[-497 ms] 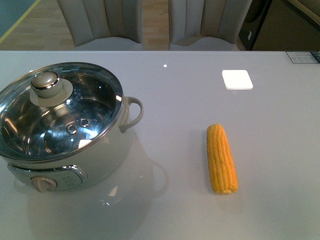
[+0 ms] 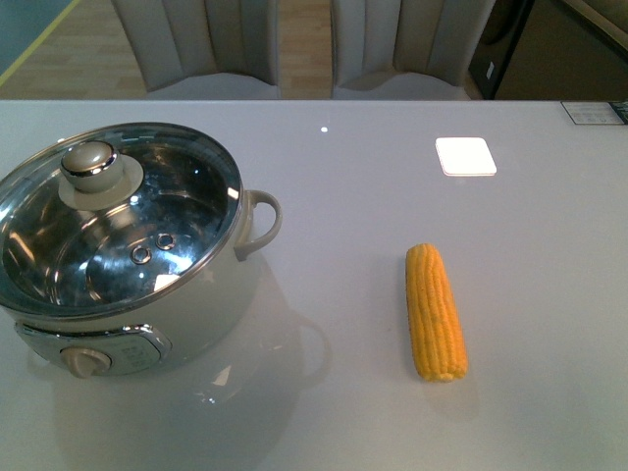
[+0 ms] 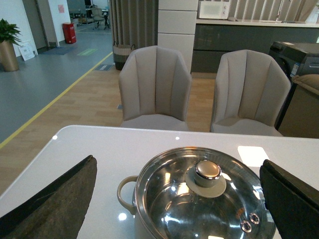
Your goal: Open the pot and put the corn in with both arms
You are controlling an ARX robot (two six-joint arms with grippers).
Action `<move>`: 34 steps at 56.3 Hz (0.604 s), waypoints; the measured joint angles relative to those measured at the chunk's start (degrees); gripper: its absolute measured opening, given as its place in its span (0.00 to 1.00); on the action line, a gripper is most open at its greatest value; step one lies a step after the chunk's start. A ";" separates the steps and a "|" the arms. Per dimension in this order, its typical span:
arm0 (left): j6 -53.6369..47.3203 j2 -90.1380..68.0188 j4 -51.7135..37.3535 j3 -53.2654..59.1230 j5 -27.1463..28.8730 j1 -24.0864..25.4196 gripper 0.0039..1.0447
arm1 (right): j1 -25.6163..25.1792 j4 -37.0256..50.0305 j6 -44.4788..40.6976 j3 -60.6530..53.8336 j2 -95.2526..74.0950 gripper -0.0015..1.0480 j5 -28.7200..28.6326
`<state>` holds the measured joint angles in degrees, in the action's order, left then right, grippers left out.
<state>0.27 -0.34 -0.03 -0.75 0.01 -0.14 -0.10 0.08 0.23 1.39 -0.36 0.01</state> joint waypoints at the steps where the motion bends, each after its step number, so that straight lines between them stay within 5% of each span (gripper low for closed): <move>1: 0.00 0.00 0.00 0.00 -0.02 0.00 0.93 | 0.00 0.00 0.00 0.00 0.00 0.91 0.00; 21: 0.00 0.00 0.00 0.00 0.00 0.00 0.93 | 0.00 0.00 0.00 0.00 0.00 0.91 0.00; 25: 7.26 -6.12 11.43 -4.13 15.15 -4.44 0.93 | 0.00 0.00 0.00 0.00 0.00 0.91 0.07; 34: 16.20 -10.14 17.20 -5.35 21.62 -5.11 0.93 | 0.00 0.00 0.00 0.00 0.04 0.91 -0.02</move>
<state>16.47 -10.48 17.17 -6.11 21.63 -5.26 -0.10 0.08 0.23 1.39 -0.32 -0.01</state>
